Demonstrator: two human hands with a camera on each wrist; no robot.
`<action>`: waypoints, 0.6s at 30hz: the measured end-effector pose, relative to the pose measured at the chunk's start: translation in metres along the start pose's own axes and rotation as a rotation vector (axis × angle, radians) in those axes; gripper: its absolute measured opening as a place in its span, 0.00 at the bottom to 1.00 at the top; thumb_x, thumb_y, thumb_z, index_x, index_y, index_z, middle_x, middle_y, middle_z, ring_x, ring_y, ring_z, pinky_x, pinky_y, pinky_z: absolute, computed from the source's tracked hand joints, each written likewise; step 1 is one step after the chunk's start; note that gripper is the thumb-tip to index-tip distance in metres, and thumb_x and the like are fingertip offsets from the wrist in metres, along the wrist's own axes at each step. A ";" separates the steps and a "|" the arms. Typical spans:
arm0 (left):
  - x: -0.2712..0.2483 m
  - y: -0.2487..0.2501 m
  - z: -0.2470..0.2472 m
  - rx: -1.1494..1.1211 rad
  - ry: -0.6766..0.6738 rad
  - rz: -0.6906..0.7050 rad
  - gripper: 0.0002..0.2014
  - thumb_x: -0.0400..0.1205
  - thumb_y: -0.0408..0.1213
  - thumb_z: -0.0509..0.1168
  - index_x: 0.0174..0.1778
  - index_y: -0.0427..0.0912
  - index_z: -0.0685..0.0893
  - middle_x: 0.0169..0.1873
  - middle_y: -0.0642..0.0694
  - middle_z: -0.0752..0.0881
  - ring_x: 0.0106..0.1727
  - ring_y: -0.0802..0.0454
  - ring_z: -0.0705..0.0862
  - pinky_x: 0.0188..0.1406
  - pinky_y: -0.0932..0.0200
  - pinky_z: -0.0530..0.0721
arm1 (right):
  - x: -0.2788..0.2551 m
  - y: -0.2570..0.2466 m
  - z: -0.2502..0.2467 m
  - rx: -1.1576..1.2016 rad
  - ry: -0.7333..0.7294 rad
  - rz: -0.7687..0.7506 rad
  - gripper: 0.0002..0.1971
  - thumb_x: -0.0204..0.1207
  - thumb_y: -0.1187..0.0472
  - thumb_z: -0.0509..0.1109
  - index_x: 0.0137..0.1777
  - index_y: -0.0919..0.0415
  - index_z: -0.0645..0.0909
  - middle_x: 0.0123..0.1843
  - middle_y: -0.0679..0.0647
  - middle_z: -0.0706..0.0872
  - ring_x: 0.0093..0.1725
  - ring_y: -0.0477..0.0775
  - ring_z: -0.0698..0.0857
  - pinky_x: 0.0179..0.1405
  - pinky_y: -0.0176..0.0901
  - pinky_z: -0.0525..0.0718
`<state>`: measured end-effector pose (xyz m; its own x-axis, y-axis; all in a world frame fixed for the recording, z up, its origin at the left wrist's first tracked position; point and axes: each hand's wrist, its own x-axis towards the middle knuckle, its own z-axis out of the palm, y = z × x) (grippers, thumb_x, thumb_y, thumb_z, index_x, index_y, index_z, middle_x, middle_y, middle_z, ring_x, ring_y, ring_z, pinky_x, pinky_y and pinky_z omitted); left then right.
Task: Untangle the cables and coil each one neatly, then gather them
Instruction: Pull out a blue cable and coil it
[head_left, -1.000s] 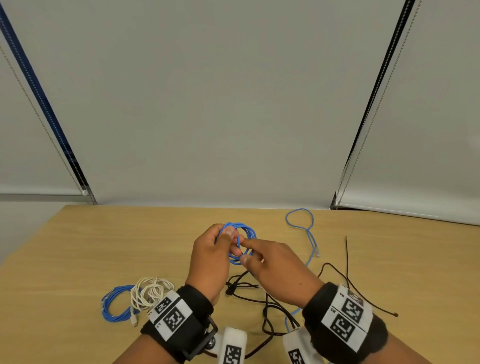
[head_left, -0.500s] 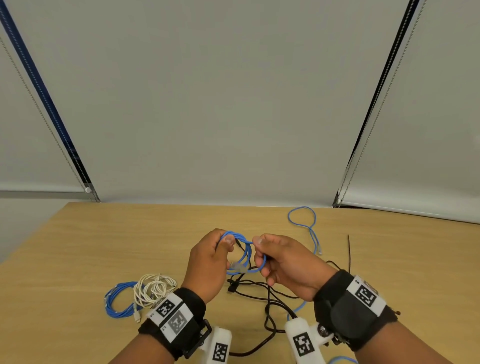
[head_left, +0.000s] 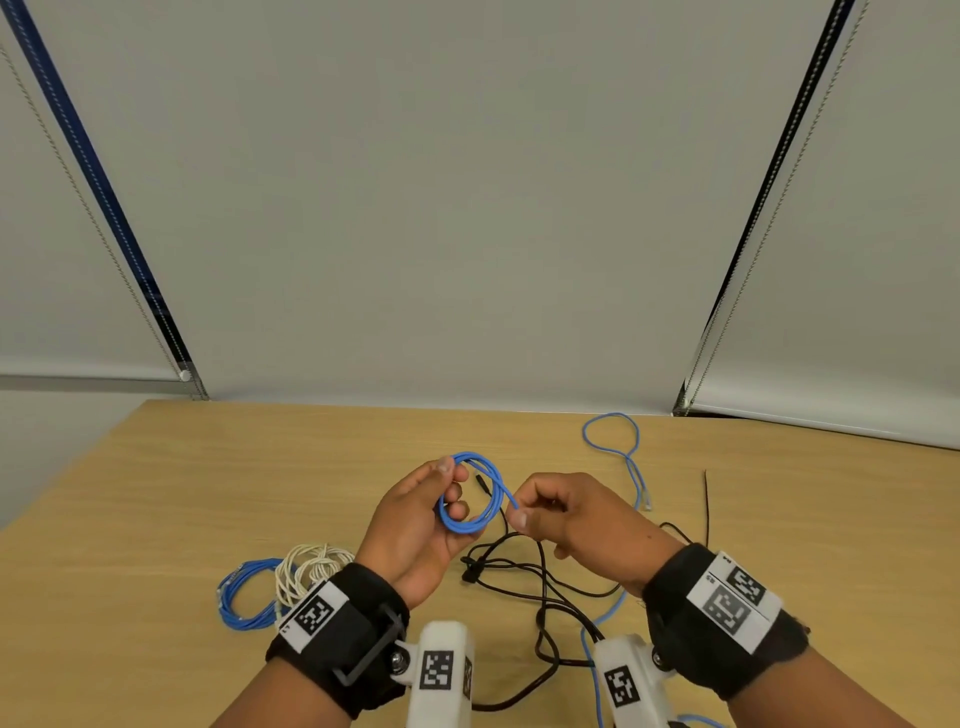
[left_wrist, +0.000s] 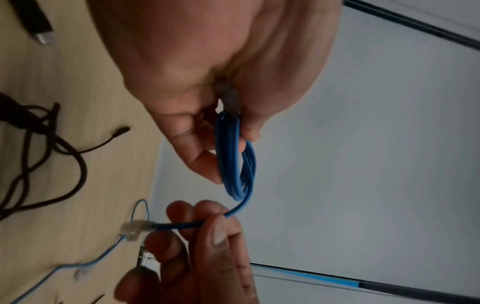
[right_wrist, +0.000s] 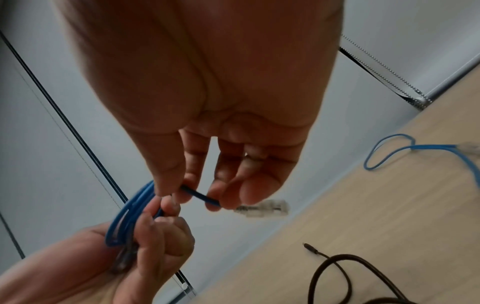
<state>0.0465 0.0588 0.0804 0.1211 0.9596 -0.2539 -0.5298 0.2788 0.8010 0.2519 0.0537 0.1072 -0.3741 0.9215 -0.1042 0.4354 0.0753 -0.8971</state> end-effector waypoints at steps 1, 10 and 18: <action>0.000 0.000 0.001 0.003 0.012 -0.008 0.14 0.89 0.41 0.62 0.44 0.39 0.88 0.31 0.46 0.76 0.28 0.54 0.75 0.31 0.52 0.88 | 0.000 0.000 0.000 0.003 0.015 -0.011 0.04 0.82 0.55 0.72 0.47 0.52 0.88 0.43 0.54 0.89 0.41 0.47 0.83 0.40 0.40 0.83; -0.007 -0.014 0.007 0.132 0.016 0.026 0.13 0.89 0.42 0.62 0.46 0.40 0.88 0.38 0.44 0.77 0.30 0.51 0.85 0.44 0.46 0.90 | 0.009 -0.002 0.006 0.642 0.224 -0.045 0.09 0.87 0.67 0.65 0.51 0.60 0.87 0.43 0.58 0.90 0.40 0.53 0.87 0.42 0.45 0.89; -0.008 -0.018 0.009 0.168 -0.105 0.180 0.11 0.85 0.46 0.64 0.45 0.44 0.87 0.31 0.46 0.78 0.31 0.53 0.77 0.40 0.53 0.85 | 0.005 0.001 0.016 0.834 0.104 0.087 0.04 0.85 0.68 0.67 0.48 0.61 0.80 0.43 0.63 0.90 0.37 0.58 0.90 0.37 0.46 0.90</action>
<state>0.0625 0.0461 0.0724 0.1286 0.9905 -0.0491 -0.4051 0.0977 0.9090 0.2369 0.0526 0.0989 -0.2726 0.9443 -0.1846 -0.3033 -0.2664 -0.9149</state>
